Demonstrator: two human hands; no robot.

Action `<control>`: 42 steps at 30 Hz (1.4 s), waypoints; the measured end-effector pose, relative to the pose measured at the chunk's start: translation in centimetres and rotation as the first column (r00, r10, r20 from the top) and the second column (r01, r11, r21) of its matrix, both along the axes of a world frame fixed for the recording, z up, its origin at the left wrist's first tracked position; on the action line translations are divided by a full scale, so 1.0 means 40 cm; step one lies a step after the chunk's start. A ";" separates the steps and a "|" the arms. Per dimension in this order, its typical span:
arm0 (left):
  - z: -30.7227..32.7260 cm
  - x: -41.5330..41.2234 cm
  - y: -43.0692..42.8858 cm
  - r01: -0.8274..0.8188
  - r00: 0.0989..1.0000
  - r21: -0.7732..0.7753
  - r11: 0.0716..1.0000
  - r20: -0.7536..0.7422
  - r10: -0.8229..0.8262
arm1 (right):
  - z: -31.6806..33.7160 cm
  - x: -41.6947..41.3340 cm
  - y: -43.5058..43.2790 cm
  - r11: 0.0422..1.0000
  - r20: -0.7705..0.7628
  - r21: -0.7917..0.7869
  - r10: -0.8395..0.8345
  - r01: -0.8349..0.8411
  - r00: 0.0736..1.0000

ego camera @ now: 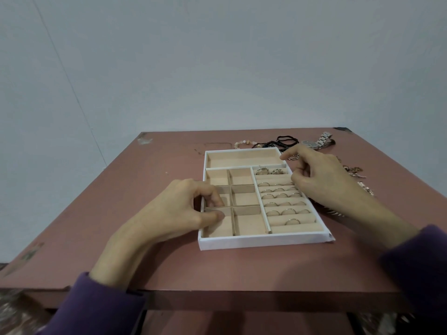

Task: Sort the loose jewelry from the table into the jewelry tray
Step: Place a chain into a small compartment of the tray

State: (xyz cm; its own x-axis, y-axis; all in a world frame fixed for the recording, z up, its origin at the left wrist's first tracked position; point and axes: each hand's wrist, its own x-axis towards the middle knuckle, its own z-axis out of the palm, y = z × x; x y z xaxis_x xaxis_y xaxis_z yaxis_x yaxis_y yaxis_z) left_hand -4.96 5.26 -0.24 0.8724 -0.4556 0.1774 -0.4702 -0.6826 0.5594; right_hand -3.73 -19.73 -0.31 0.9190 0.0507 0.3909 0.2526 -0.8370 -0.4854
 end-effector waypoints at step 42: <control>0.035 0.082 -0.439 -0.029 0.976 -0.158 0.987 0.209 0.062 | 0.011 0.040 -0.273 0.992 -0.060 -0.042 -0.123 0.120 0.991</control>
